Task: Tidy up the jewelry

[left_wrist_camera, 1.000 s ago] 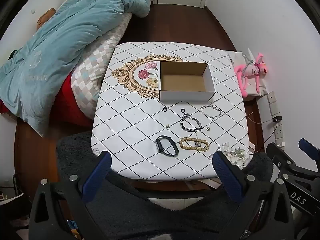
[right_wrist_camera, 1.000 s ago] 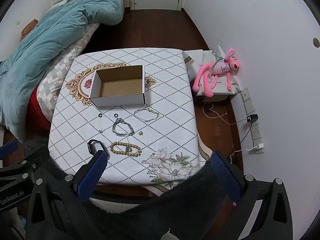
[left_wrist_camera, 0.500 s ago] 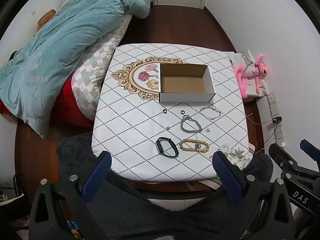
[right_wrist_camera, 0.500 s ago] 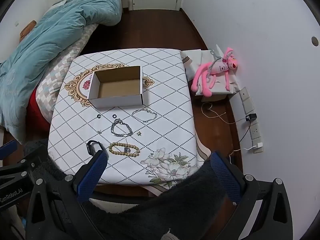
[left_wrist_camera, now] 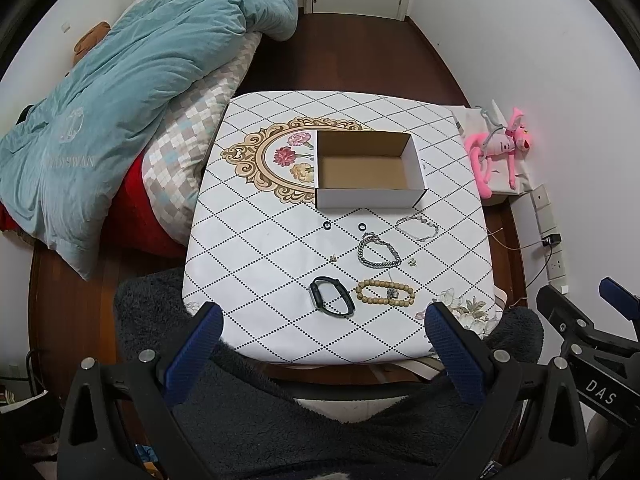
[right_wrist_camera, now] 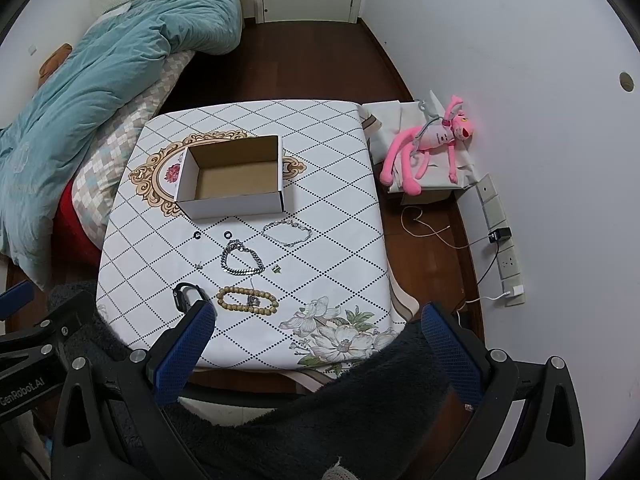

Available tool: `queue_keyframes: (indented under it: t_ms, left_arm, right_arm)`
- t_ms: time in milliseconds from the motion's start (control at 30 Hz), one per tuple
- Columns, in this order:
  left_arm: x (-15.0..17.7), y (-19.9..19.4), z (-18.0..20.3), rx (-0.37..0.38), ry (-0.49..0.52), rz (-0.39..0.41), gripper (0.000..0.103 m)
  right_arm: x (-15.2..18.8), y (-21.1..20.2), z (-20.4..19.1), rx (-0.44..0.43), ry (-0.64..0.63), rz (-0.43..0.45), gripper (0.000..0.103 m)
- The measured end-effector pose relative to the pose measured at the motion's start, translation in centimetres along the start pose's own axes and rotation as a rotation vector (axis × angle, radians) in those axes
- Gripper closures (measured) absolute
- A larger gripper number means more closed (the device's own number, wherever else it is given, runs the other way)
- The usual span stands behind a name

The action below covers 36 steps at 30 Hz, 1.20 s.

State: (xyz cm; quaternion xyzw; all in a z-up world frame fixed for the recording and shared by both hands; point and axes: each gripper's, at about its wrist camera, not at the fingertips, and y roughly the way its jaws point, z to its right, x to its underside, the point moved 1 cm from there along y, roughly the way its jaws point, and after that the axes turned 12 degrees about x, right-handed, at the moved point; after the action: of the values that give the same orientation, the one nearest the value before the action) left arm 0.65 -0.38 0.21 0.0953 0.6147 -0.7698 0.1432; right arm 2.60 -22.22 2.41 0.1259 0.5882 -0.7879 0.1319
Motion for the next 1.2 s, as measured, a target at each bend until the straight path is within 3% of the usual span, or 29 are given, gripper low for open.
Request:
queue_keyframes:
  t_ms: [1200]
  left_arm:
    - [0.09,0.09,0.2,0.003,0.005,0.001,0.0]
  right_arm:
    - [0.06,-0.04,0.11,0.002,0.002,0.002,0.0]
